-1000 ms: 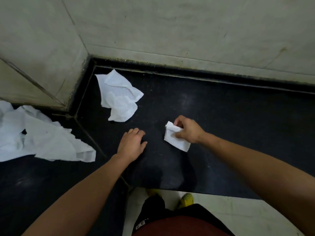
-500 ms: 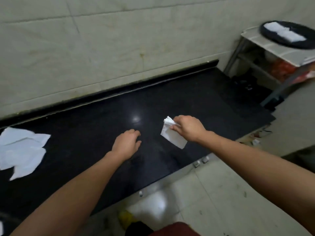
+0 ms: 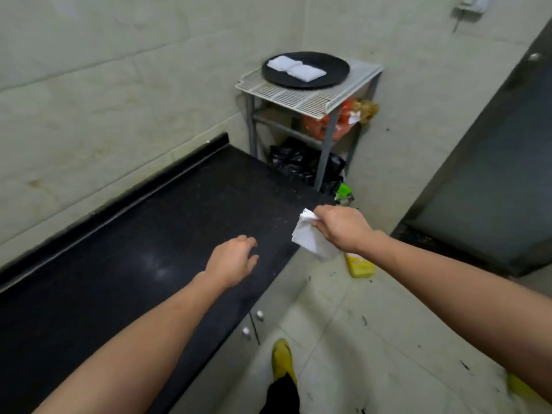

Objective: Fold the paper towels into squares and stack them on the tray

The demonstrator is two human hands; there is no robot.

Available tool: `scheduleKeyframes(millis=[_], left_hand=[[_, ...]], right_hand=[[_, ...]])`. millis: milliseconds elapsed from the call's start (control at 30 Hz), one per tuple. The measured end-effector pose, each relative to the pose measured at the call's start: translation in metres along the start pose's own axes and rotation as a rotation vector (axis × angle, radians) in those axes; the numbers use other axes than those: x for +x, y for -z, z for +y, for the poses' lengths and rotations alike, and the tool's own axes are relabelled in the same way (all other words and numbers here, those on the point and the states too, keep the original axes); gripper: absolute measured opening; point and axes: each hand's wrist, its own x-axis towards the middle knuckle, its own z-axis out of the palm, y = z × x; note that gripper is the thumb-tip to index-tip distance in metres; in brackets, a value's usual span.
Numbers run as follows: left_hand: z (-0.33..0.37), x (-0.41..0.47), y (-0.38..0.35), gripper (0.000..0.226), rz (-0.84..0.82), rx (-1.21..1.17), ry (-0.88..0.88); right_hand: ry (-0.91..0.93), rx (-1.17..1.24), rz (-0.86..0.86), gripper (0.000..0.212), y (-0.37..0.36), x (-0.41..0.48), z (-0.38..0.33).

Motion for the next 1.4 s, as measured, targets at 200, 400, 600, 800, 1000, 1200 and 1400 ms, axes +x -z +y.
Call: scheduleKeyframes(millis=[200,400,600,800,1000,1200,1400], left_hand=[[0.043,0.136,0.003,0.034,0.029,-0.011,-0.119],[0.072,0.269,0.041,0.034,0.085,-0.010,-0.216],[0.093,0.368,0.077,0.029,0.142,-0.019,-0.231],[0.102,0.446,0.097,0.022,0.247,-0.002,-0.187],[0.116,0.530,0.114,0.025,0.369,0.003,0.012],[0.133,0.584,0.123,0.024,0.403,-0.066,0.259],[0.123,0.621,0.132,0.026,0.378,-0.042,0.402]], right_hand=[[-0.106,0.006,0.063,0.024,0.022,0.053,0.104],[-0.145,0.053,0.109,0.021,0.070,0.129,0.189],[-0.134,0.039,0.184,0.010,0.121,0.191,0.260],[-0.047,0.005,0.247,0.011,0.168,0.257,0.318],[0.106,-0.078,0.331,0.018,0.202,0.351,0.384],[0.243,-0.090,0.291,0.023,0.220,0.439,0.426],[0.394,-0.037,0.181,0.023,0.234,0.524,0.432]])
